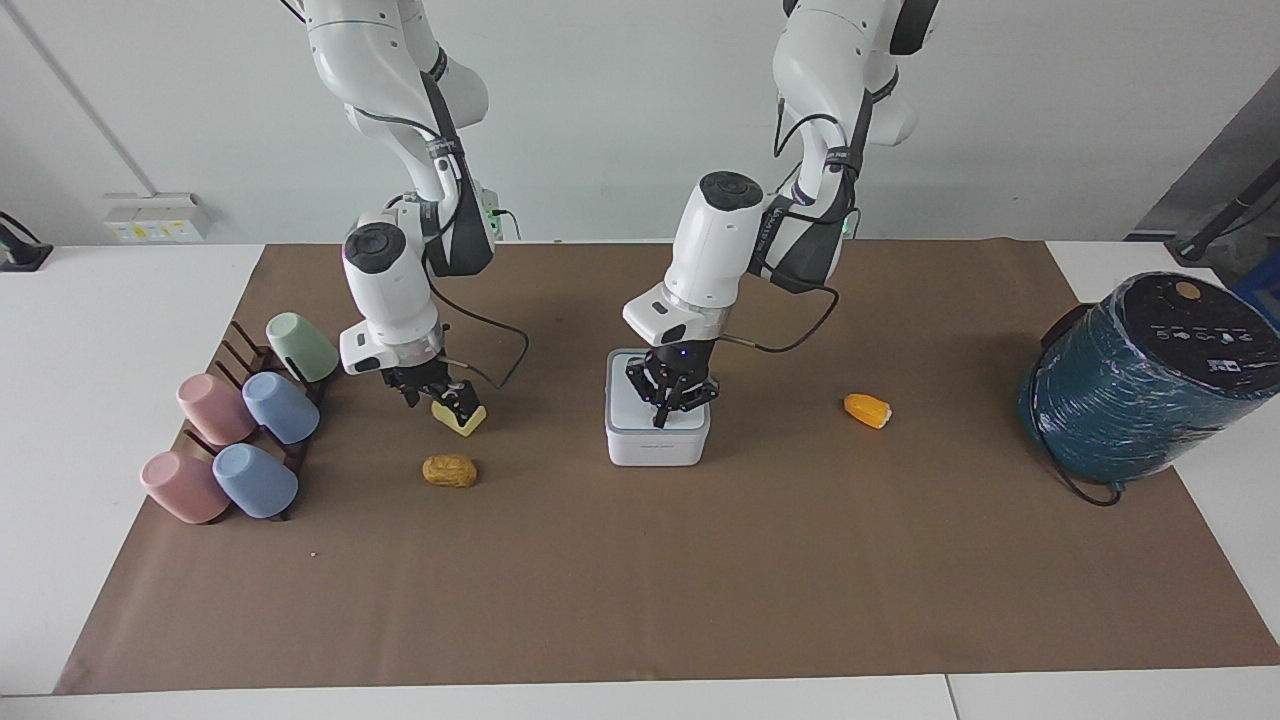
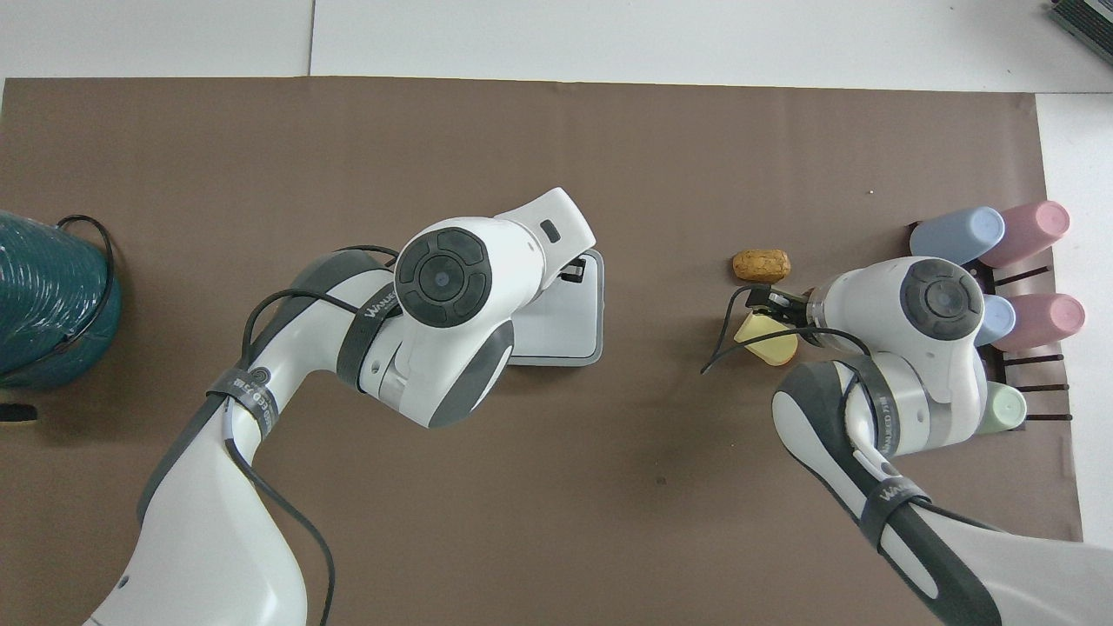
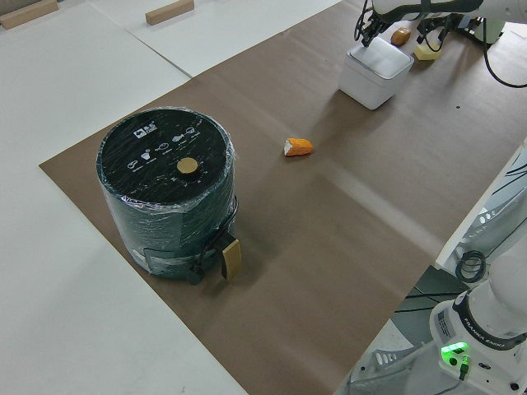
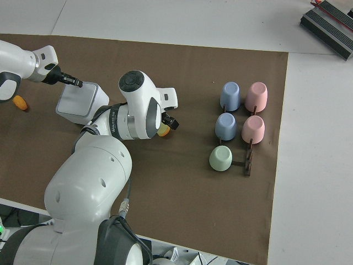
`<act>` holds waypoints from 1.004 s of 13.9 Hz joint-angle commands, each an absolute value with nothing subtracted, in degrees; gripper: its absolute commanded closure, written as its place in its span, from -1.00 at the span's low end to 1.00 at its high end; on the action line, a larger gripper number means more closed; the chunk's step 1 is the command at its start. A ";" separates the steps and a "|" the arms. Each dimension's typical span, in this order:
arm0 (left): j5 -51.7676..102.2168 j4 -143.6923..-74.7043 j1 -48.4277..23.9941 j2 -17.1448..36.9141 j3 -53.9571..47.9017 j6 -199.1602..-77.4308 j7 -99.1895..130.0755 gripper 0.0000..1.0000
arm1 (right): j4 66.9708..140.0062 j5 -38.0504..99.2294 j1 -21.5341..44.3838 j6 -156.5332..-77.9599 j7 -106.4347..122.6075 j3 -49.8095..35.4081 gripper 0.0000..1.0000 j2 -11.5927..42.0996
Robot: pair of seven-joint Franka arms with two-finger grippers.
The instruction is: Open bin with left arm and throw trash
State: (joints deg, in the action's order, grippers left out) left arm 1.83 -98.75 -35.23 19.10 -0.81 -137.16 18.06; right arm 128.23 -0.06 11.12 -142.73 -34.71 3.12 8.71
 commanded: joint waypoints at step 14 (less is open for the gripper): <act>2.11 -103.18 -24.80 -1.76 0.44 -106.43 10.13 0.32 | 131.57 5.71 11.78 -145.63 -35.69 2.90 1.00 8.70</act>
